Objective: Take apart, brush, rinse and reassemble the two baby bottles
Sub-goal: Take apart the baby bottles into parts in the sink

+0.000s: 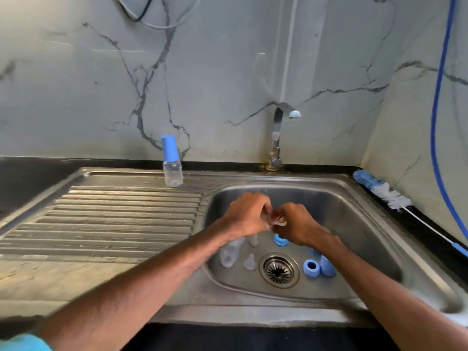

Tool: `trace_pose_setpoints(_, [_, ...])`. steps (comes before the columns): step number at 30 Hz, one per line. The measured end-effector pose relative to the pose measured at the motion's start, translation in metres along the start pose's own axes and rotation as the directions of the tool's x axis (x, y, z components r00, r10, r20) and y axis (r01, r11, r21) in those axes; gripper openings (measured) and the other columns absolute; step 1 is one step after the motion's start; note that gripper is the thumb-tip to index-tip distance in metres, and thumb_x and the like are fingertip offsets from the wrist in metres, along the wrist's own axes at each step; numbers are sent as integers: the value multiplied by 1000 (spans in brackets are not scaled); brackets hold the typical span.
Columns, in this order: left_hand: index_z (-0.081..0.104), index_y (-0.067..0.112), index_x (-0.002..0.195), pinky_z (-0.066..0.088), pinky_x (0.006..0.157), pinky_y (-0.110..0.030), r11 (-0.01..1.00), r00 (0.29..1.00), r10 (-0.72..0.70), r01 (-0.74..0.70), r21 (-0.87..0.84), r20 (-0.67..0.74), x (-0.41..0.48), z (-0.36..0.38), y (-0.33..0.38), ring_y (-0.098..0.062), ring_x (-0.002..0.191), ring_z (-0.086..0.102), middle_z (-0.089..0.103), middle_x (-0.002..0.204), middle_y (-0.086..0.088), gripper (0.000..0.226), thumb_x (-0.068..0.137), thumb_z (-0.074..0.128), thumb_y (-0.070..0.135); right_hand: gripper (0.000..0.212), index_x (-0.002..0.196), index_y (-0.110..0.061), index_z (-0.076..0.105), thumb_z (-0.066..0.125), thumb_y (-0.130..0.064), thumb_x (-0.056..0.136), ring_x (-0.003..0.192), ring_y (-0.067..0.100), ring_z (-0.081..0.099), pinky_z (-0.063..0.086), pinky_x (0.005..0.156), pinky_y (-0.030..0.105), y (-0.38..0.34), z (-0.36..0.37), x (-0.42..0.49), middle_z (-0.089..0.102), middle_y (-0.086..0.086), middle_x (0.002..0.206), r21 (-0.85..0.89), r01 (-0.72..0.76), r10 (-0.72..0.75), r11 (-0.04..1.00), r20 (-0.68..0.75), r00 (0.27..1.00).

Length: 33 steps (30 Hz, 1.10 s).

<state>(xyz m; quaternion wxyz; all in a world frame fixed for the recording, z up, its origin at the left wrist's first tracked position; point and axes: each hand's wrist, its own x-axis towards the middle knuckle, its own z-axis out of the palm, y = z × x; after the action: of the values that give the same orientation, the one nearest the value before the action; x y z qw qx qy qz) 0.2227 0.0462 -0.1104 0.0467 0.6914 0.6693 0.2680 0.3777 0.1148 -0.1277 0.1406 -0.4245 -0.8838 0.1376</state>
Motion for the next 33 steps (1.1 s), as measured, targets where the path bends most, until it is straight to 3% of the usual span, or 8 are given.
trace_pose_setpoints(4, [76,23,98,55,74,-28,999,981,-16,9,-36,-191,0,-35,-36,0,70,60,74,92,14,16,84,74,15,15,101,-18,80,75,-12,88,90,11,70,53,79,20,-39,-5,20,77,-4,99,102,65,-58,993,-65,996])
trace_pose_setpoints(7, [74,23,96,52,71,-22,995,934,-77,48,-93,-348,1,-58,-67,5,69,60,73,90,15,11,89,73,16,16,105,-16,79,74,-10,90,88,5,66,47,70,5,-70,-7,38,75,-5,100,191,124,-102,974,-123,987])
trace_pose_setpoints(11, [71,16,94,45,59,-8,982,746,-151,39,-184,-649,-6,-85,-99,6,65,58,67,80,12,6,97,68,21,23,112,-13,74,77,-14,90,90,9,69,49,71,7,-116,0,71,75,-3,100,356,158,-103,921,-168,980])
trace_pose_setpoints(15, [67,10,101,42,65,-30,954,535,-300,159,-254,-790,-13,-108,-130,-21,75,63,69,87,-4,22,103,56,28,55,131,-16,62,86,-30,83,107,11,65,54,93,24,-162,19,114,69,-4,118,454,160,-73,877,-203,976])
trace_pose_setpoints(19, [63,3,110,44,86,-36,897,446,-443,219,-385,-778,-15,-115,-157,-30,103,60,67,108,-12,24,105,50,22,102,154,-11,36,90,-49,75,135,23,51,46,109,35,-195,37,160,51,8,150,477,114,-41,872,-162,986])
trace_pose_setpoints(22, [62,0,115,40,92,-35,834,440,-548,228,-502,-711,-14,-112,-171,-33,112,57,65,115,-17,26,106,49,20,115,156,-9,30,91,-55,71,138,27,48,46,108,39,-213,50,188,44,12,156,503,94,-36,859,-124,992])
trace_pose_setpoints(28, [61,2,122,42,98,-36,807,540,-570,226,-546,-619,-10,-106,-174,-30,121,54,63,124,-14,29,105,49,22,65,126,-6,55,89,-33,78,106,26,61,56,90,43,-229,68,211,62,11,124,480,147,-70,865,-174,982])
trace_pose_setpoints(33, [57,5,130,44,103,-38,807,606,-556,228,-545,-569,-10,-101,-171,-26,125,53,60,132,-11,32,105,50,23,67,127,-5,60,93,-28,74,106,24,65,57,83,35,-218,60,201,66,8,121,540,168,-58,825,-214,975])
